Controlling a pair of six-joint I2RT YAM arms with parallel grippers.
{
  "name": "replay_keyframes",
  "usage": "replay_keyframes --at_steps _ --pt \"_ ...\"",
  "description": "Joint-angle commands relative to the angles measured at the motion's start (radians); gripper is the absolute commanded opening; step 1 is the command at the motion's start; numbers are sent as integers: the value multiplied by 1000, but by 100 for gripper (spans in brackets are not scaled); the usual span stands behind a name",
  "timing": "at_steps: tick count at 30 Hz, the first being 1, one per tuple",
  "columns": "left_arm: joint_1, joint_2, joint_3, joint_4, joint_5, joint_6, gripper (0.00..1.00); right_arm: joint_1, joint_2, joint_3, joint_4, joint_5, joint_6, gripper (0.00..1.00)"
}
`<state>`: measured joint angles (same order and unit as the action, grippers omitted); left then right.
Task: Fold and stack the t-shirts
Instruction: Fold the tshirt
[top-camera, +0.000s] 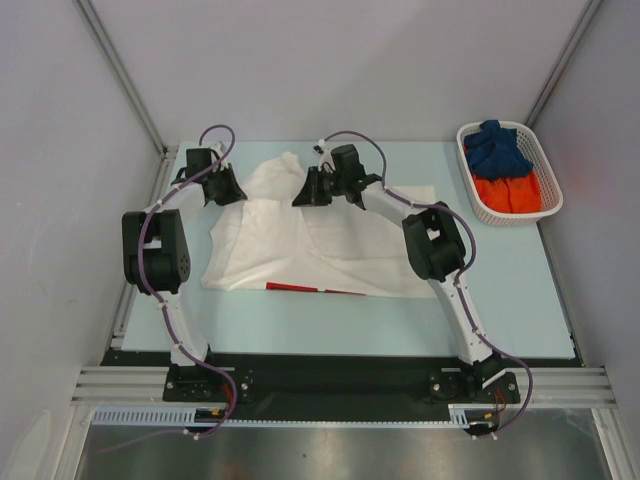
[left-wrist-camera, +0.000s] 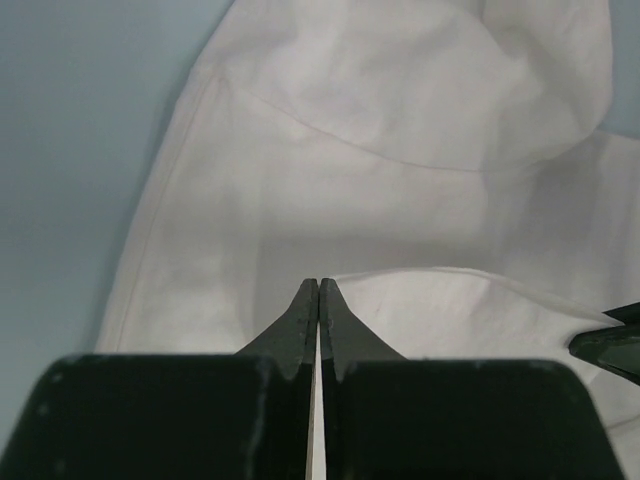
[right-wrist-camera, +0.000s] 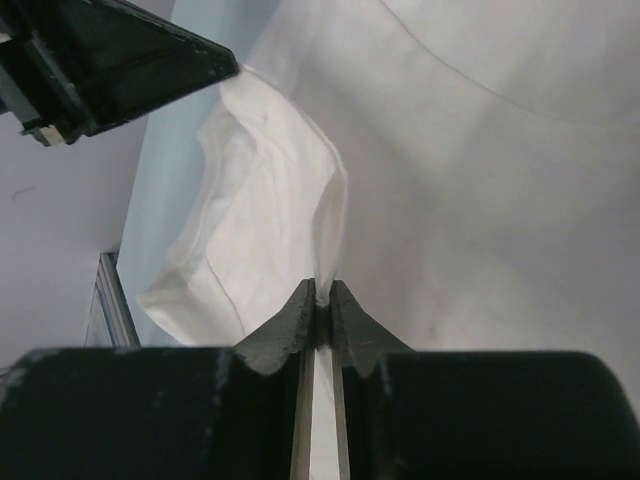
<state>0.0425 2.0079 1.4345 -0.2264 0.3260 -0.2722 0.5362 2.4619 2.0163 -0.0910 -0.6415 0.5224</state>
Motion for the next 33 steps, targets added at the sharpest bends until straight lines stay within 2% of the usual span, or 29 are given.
replay_keyframes --at_steps 1,7,10,11,12,14,17,18,20,22,24,26,27,29,31,33 --pt "3 -31 9 9 -21 -1 0 -4 38 32 -22 -14 -16 14" --pt "5 -34 17 -5 -54 -4 0 -10 52 35 -53 5 -16 21" --pt "5 -26 33 -24 -73 -5 1 -16 54 45 -96 40 -24 32" --pt "4 -23 50 -46 -90 -4 10 -16 48 50 -111 58 -27 35" --pt "5 -23 58 -60 -105 -5 33 -18 43 58 -145 72 -36 38" --pt "5 -47 47 -74 -145 -5 49 -25 13 62 -190 121 -47 43" --pt "5 -116 31 -132 -238 -4 78 -39 -38 64 -311 227 -77 50" --pt "4 -142 23 -151 -267 -5 83 -42 -67 77 -397 253 -88 56" --pt "5 -198 -8 -195 -304 -30 83 -50 -96 90 -496 334 -131 59" --pt "4 -296 -83 -211 -312 -51 78 -62 -154 75 -625 380 -153 61" --pt "5 -374 -166 -234 -257 -70 69 -73 -205 42 -732 408 -188 61" --pt "2 -415 -241 -274 -222 -105 61 -76 -291 -37 -786 448 -214 61" --pt "0 -454 -268 -280 -208 -114 51 -84 -320 -69 -826 456 -235 61" --pt "-1 -486 -339 -307 -183 -153 41 -96 -434 -192 -858 485 -245 58" --pt "-3 -520 -368 -348 -168 -182 40 -130 -522 -301 -863 473 -239 55" --pt "-3 -546 -420 -356 -157 -203 33 -156 -654 -480 -822 457 -222 53"
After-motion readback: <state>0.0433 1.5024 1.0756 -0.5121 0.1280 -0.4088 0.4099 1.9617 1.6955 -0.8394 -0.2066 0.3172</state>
